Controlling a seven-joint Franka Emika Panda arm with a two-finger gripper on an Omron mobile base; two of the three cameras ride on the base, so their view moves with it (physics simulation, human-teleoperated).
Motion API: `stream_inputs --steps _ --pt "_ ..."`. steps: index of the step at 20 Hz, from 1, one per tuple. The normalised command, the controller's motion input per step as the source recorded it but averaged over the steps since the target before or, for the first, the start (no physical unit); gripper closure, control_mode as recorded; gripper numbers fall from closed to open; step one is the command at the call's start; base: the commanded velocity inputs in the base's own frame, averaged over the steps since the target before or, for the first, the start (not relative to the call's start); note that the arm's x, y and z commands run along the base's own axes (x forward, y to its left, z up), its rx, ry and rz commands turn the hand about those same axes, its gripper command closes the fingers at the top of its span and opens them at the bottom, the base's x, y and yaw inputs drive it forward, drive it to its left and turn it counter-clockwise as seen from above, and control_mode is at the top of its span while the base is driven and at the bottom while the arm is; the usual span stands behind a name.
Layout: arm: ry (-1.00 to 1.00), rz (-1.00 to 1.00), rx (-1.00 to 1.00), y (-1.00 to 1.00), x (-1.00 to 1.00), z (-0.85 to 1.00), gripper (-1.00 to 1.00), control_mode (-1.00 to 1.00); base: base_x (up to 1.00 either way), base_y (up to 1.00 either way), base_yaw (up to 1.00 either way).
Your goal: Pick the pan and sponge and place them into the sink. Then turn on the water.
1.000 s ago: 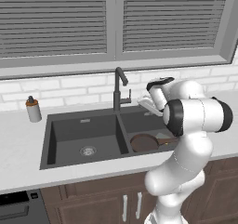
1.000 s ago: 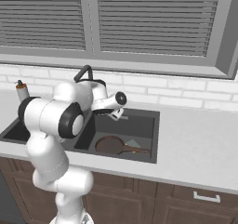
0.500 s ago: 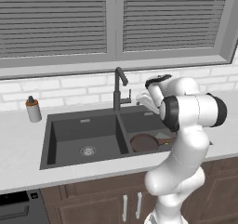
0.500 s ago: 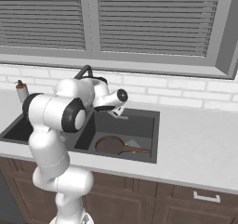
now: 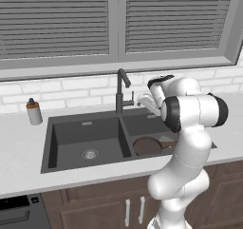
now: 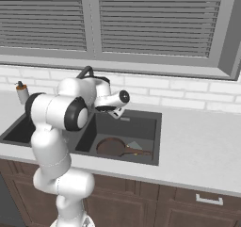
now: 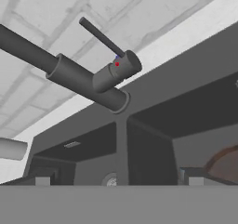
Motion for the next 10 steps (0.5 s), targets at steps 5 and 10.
stream_inputs --steps 5,10 --pt "0.0 0.0 0.05 0.13 0.18 0.0 -1.0 -1.0 0.0 0.0 0.0" --pt "-0.02 0.0 0.06 0.12 0.23 0.0 -1.0 -1.0 0.0 0.0 0.0"
